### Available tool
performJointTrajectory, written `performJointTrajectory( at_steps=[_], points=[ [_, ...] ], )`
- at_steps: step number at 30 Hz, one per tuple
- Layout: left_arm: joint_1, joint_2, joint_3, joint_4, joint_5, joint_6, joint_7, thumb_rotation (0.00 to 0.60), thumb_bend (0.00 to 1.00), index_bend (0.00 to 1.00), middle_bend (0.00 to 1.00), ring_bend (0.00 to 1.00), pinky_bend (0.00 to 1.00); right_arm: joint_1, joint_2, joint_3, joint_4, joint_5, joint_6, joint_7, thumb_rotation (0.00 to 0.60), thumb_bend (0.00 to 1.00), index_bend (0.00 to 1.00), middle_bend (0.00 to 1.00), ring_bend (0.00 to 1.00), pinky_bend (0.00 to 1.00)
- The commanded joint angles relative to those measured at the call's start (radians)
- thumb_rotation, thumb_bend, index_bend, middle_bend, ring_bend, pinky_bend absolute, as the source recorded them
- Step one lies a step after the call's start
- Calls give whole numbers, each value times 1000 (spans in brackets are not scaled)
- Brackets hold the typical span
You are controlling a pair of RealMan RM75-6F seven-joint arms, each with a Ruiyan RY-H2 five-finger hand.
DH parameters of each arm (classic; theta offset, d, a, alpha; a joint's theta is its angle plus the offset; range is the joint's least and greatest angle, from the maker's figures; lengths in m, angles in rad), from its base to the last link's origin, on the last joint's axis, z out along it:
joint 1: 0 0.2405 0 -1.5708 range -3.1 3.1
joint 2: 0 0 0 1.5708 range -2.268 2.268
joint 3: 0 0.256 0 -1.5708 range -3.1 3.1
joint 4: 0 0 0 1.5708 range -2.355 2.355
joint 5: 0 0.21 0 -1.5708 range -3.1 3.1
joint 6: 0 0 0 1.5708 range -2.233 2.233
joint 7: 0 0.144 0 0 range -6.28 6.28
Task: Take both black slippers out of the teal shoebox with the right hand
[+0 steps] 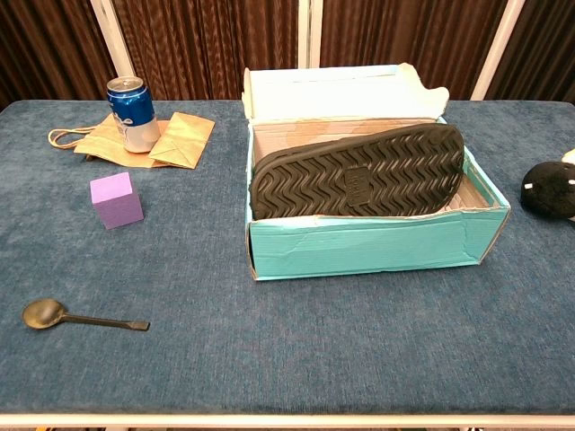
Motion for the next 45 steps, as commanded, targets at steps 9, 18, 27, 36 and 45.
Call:
performJointTrajectory(
  at_steps=[9, 18, 27, 36, 45],
  points=[
    [-5, 0, -1, -3, -3, -10, 2, 600, 0, 144, 87, 13, 47, 26, 0, 0, -3, -3, -47, -12, 600, 105, 61, 149, 0, 0],
    [-2, 0, 1, 1, -5, -9, -8, 600, 0, 144, 87, 13, 47, 247, -11, 66, -54, 12, -337, -103, 600, 102, 60, 137, 0, 0],
    [12, -4, 3, 15, -21, -6, -24, 600, 0, 144, 87, 13, 47, 552, -194, 175, 30, 166, -688, -221, 600, 39, 60, 119, 0, 16],
    [19, -3, 1, 30, -29, -2, -32, 600, 0, 148, 87, 13, 47, 731, -372, 184, 135, 344, -835, -414, 600, 26, 56, 123, 0, 27],
    [23, -8, 3, 39, -27, -5, -42, 600, 0, 149, 87, 13, 47, 756, -412, 138, 120, 386, -778, -511, 600, 67, 468, 362, 226, 251]
  ],
)
